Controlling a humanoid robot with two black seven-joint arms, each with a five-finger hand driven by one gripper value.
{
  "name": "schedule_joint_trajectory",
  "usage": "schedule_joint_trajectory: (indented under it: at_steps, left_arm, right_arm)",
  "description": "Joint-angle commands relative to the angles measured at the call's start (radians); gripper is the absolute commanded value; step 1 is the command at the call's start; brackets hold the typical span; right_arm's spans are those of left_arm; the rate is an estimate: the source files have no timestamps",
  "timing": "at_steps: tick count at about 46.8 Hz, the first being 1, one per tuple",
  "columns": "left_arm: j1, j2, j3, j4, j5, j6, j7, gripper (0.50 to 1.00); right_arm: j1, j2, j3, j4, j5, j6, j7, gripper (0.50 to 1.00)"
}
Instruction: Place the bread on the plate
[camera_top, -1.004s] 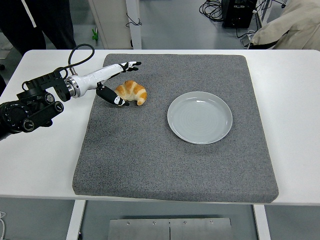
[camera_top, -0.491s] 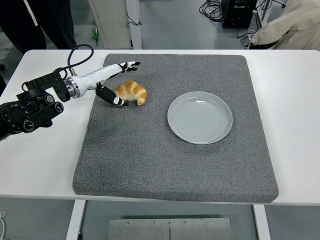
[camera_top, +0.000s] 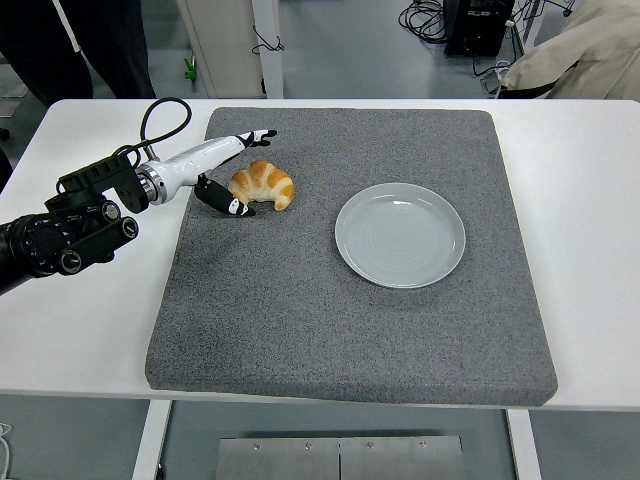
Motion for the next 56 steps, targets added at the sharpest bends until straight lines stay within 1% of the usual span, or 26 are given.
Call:
schedule_joint_trajectory:
  at_steps: [1,5,11,16,26,46,48,51,56]
  left_arm:
    - [0.000,-0.009,0.000,0.005,-0.001,0.005,0.002,0.972]
    - [0.002,-0.015,0.000,0.007,-0.001,0.011,0.008,0.971]
    - [0.003,-0.026,0.000,0.018,-0.001,0.051,0.031,0.969]
    - [0.003,-0.043,0.000,0.028,-0.001,0.070,0.032,0.968]
    - [0.011,-0.089,0.000,0.084,-0.001,0.073,0.052,0.968]
    - [0.019,-0.100,0.003,0.088,-0.002,0.063,0.052,0.961]
    - [0.019,-0.100,0.004,0.090,-0.002,0.062,0.051,0.951]
    - [0.019,-0.101,0.018,0.093,-0.002,0.062,0.051,0.922]
    - [0.019,-0.101,0.023,0.094,-0.002,0.062,0.048,0.812]
  right_arm:
    - [0.000,0.000,0.000,0.000,0.000,-0.001,0.000,1.000]
    - [0.000,0.000,0.000,0.000,0.000,-0.001,0.000,1.000]
    - [0.000,0.000,0.000,0.000,0.000,-0.001,0.000,1.000]
    - [0.000,0.000,0.000,0.000,0.000,-0.001,0.000,1.000]
    - [0.000,0.000,0.000,0.000,0.000,0.001,0.000,1.000]
    - [0.000,0.000,0.000,0.000,0.000,-0.001,0.000,1.000]
    - [0.000,0.000,0.000,0.000,0.000,-0.001,0.000,1.000]
    - [0.000,0.000,0.000,0.000,0.000,-0.001,0.000,1.000]
    - [0.000,0.000,0.000,0.000,0.000,-0.001,0.000,1.000]
